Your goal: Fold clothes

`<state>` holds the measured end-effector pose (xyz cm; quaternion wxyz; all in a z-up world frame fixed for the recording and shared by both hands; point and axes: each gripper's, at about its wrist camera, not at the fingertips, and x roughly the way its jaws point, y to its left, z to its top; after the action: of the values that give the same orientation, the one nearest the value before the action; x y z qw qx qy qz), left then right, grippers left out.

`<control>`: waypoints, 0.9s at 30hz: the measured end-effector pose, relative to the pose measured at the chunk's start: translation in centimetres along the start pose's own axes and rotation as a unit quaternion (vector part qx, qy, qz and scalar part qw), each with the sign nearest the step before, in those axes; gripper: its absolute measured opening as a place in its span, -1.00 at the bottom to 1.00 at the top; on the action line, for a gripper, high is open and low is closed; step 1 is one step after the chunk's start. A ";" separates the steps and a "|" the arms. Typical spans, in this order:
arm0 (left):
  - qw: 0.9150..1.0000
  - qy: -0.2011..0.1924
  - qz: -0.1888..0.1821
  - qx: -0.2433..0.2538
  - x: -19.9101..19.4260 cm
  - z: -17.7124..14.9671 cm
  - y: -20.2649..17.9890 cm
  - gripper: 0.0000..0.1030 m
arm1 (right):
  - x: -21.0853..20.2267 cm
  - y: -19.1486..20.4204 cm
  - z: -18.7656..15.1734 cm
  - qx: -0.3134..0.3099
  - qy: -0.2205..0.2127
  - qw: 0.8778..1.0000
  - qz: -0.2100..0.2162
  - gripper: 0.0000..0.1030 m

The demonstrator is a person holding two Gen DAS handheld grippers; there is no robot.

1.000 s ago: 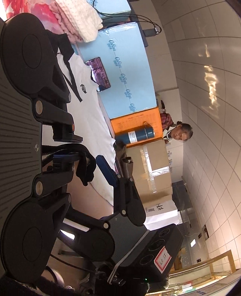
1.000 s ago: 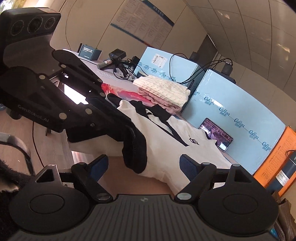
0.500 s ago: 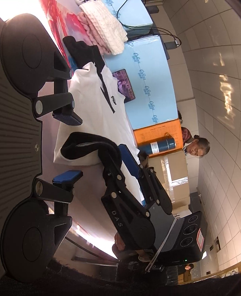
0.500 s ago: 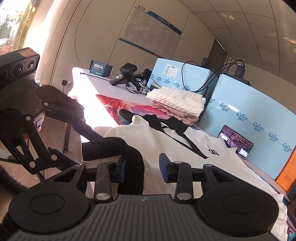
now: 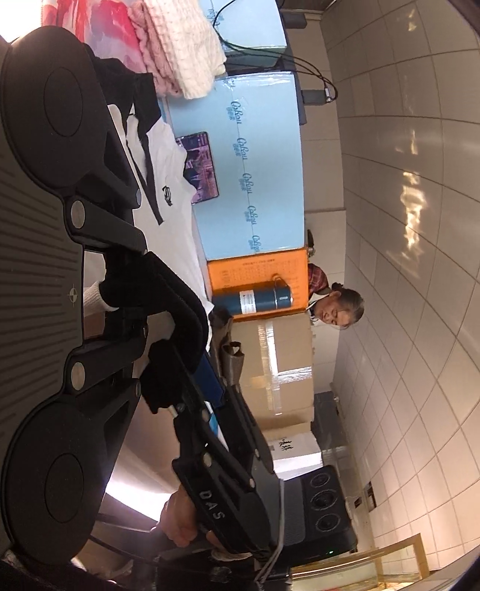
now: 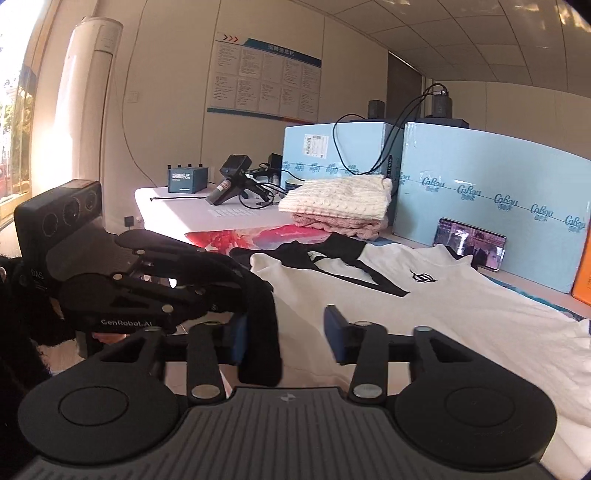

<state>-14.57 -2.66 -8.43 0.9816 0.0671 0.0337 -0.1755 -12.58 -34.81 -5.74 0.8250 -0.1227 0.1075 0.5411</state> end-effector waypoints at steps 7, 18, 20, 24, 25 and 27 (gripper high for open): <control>0.998 -0.017 0.017 -0.050 2.1 2.6 3.2 -0.88 | -1.7 -5.4 -1.8 0.019 0.101 0.990 -0.099 0.32; 0.997 0.025 0.026 -0.072 5.0 3.9 6.4 -0.88 | -6.6 -13.7 -3.9 0.095 0.182 0.957 -0.204 -0.60; 0.996 0.033 0.026 -0.075 5.7 4.2 6.9 -0.87 | -7.1 -14.4 -3.4 0.097 0.174 0.959 -0.203 -0.83; 0.996 0.065 0.021 -0.061 8.0 5.3 8.5 -0.87 | -7.6 -16.8 -0.7 0.115 0.105 0.969 -0.193 -0.88; 0.995 0.078 0.019 -0.052 8.9 5.6 8.9 -0.87 | -7.2 -17.7 -0.3 0.119 0.098 0.970 -0.190 -0.88; 0.993 0.108 0.011 -0.036 10.7 5.8 10.0 -0.87 | -6.0 -19.3 0.2 0.125 0.099 0.970 -0.182 -0.88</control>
<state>-0.86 2.18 -2.45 0.9759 0.0507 0.1453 -0.1548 2.84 -47.36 -2.06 0.9037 -0.0893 0.2310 0.3492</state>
